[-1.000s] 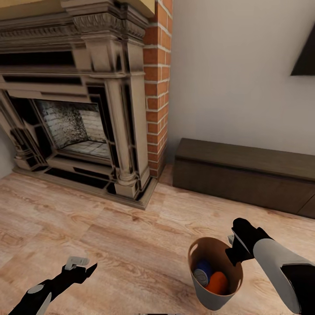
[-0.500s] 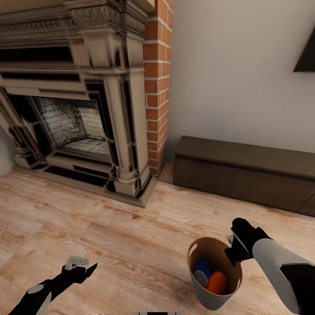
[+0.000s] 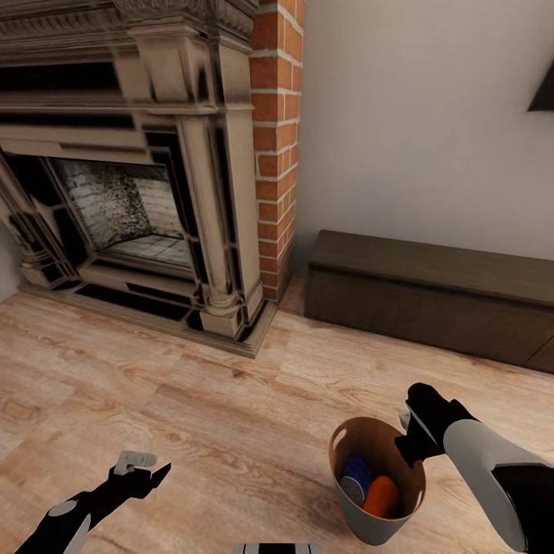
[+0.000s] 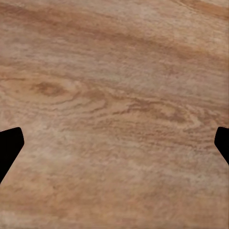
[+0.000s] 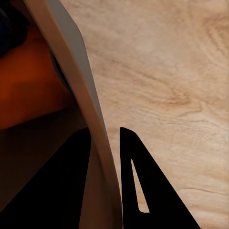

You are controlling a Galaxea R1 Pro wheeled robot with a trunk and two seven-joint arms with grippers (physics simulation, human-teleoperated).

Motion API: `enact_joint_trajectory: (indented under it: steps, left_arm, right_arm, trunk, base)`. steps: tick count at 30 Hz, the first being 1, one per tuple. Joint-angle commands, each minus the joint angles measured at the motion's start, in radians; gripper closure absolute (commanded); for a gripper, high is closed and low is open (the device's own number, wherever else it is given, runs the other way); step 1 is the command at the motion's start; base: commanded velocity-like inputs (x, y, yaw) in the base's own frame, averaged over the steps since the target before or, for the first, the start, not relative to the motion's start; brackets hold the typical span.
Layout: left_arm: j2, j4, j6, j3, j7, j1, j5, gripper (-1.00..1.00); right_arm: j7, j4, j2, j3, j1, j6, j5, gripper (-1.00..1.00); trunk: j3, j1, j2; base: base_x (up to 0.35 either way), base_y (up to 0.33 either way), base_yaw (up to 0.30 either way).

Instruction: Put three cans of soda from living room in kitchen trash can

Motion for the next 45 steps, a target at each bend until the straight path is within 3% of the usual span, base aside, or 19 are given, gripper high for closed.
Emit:
enact_joint_trajectory:
  steps: [1,5,15,25,32,38,45]
  left_arm:
    - [0.0,0.0,0.0,0.0,0.0,0.0,0.0,-1.0]
    - [0.0,0.0,0.0,0.0,0.001,0.0,-0.001,-1.0]
    - [-0.001,0.0,-0.001,0.0,0.001,0.0,-0.001,-1.0]
    - [-0.002,0.036,-0.002,-0.001,0.001,0.0,0.002,-1.0]
    - [-0.001,0.04,-0.002,-0.002,0.0,0.0,0.002,-1.0]
    - [-0.001,0.042,-0.025,-0.002,0.0,0.0,0.001,-1.0]
    - [0.0,0.043,-0.029,-0.002,0.0,0.0,0.001,-1.0]
  right_arm:
    - [0.002,0.0,0.0,-0.003,0.0,0.003,-0.015,1.0]
    - [0.002,0.0,0.0,-0.003,0.0,0.003,-0.015,1.0]
    - [0.002,0.0,0.0,-0.003,0.0,0.003,-0.015,1.0]
    - [0.002,0.0,0.0,-0.002,0.0,0.003,-0.015,1.0]
    - [0.002,0.0,0.0,-0.002,0.0,0.003,-0.015,1.0]
    - [0.002,0.0,0.001,-0.002,0.0,0.003,-0.015,1.0]
    - [0.002,-0.001,0.002,-0.002,0.0,0.003,-0.016,1.0]
  trunk:
    - [0.0,0.0,0.0]
    - [-0.012,0.001,-0.001]
    - [-0.012,0.001,-0.001]
    - [-0.05,0.006,-0.003]
    - [-0.05,0.006,-0.003]
    - [-0.073,0.008,-0.004]
    - [-0.073,0.008,-0.004]
  base:
    - [0.0,0.0,0.0]
    - [0.0,0.0,0.0]
    - [0.0,0.0,0.0]
    - [0.0,0.0,0.0]
    - [0.0,0.0,0.0]
    - [0.0,0.0,0.0]
    - [0.0,0.0,0.0]
